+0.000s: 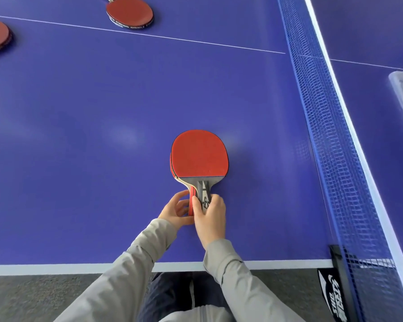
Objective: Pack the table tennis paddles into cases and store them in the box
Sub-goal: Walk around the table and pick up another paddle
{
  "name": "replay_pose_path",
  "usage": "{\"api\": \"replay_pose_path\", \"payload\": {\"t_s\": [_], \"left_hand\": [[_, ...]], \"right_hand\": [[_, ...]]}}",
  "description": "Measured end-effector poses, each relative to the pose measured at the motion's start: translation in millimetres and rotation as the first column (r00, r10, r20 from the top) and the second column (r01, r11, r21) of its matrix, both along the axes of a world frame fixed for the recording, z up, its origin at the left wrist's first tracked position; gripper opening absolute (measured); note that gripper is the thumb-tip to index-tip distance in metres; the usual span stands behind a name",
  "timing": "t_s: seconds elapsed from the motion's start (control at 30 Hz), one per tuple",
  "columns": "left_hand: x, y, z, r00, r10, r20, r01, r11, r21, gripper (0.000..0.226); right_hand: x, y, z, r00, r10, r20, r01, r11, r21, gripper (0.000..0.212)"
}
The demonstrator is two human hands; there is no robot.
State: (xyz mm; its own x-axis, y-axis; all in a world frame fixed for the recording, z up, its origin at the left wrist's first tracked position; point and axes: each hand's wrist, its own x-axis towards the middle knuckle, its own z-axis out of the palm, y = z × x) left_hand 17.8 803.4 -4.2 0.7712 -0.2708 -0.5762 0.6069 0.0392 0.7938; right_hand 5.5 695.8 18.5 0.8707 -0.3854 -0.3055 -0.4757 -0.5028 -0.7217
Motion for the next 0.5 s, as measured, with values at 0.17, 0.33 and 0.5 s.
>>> {"api": "replay_pose_path", "payload": {"t_s": [0.17,0.33,0.5], "left_hand": [[-0.3,2.8,-1.5,1.000,-0.017,-0.006,0.017,0.999,-0.049,0.072],[0.8,6.6,-6.0,0.999,-0.023,-0.041,0.020,0.997,-0.072,0.073],[3.8,4.3,-3.5,0.994,0.038,-0.100,-0.045,0.996,-0.076,0.075]], "right_hand": [[-2.4,0.2,-6.2,0.997,0.082,0.010,-0.081,0.993,-0.084,0.034],[1.4,-1.1,-8.9,0.986,0.157,-0.057,-0.164,0.974,-0.154,0.044],[1.7,-11.4,-3.7,0.984,0.162,-0.072,-0.169,0.979,-0.111,0.040]]}}
